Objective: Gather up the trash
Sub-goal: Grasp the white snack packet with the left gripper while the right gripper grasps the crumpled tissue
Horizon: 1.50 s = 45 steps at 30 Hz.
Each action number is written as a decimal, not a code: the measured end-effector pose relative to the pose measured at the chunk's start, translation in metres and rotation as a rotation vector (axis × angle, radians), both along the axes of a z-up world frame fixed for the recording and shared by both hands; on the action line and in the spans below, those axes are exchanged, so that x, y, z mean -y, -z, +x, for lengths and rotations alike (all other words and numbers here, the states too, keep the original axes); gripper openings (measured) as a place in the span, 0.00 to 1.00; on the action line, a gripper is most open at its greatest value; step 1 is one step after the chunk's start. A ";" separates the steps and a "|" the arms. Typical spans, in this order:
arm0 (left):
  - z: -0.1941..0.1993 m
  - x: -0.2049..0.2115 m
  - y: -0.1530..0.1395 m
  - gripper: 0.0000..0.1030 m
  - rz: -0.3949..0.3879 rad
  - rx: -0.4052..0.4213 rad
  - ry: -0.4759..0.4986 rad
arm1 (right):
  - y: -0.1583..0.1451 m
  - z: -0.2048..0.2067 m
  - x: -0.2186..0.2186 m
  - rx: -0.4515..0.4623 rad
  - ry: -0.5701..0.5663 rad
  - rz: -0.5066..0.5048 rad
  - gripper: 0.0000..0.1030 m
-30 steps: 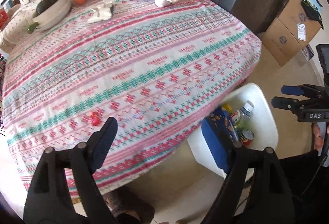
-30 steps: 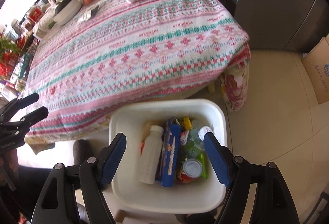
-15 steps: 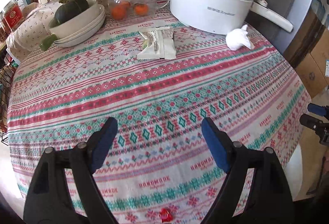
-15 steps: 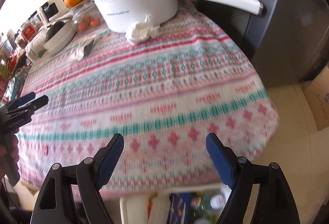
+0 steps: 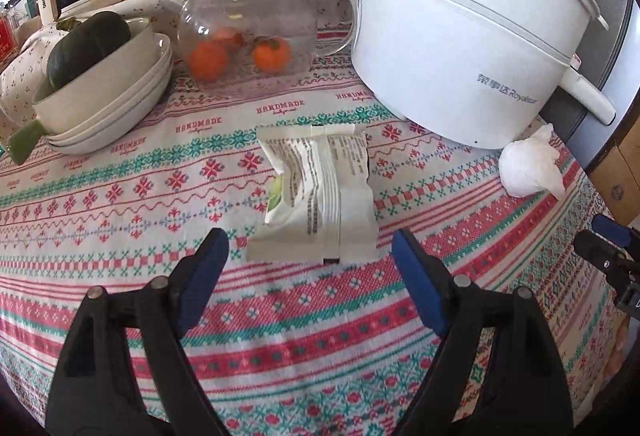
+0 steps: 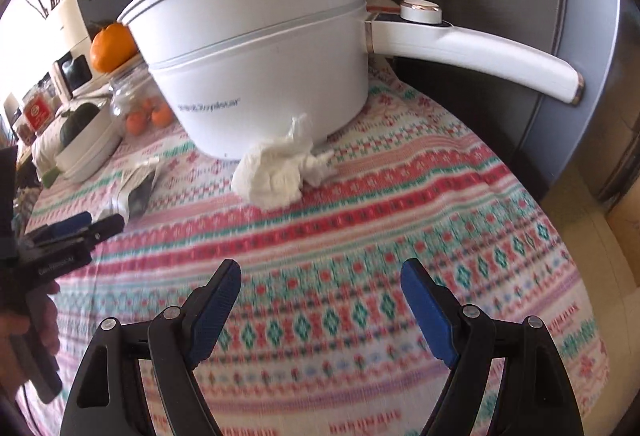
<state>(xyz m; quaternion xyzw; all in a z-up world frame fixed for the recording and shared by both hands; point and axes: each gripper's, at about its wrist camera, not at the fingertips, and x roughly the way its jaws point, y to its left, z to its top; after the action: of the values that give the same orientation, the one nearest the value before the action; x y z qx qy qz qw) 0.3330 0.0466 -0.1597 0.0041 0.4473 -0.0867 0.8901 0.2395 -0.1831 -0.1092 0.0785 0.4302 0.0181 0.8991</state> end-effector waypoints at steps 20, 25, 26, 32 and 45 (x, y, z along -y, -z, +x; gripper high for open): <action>-0.029 0.003 -0.002 0.67 0.023 0.042 0.007 | 0.016 0.058 -0.052 0.078 -0.017 -0.083 0.53; -0.045 0.000 -0.011 0.67 0.024 0.039 0.001 | 0.017 0.057 -0.063 0.070 -0.084 -0.133 0.20; -0.049 -0.001 -0.014 0.67 0.025 0.039 0.000 | 0.016 0.054 -0.065 0.074 -0.096 -0.148 0.20; -0.071 -0.005 -0.028 0.67 0.015 0.026 -0.010 | 0.001 0.028 -0.065 0.083 -0.138 -0.187 0.18; -0.156 -0.009 -0.087 0.67 0.004 0.051 0.004 | -0.059 -0.046 -0.050 0.122 -0.174 -0.201 0.18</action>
<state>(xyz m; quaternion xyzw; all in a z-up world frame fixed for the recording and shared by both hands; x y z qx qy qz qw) 0.1767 0.0560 -0.0724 0.0090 0.4249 -0.0875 0.9010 0.1938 -0.1333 -0.0498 -0.0505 0.3795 0.0576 0.9220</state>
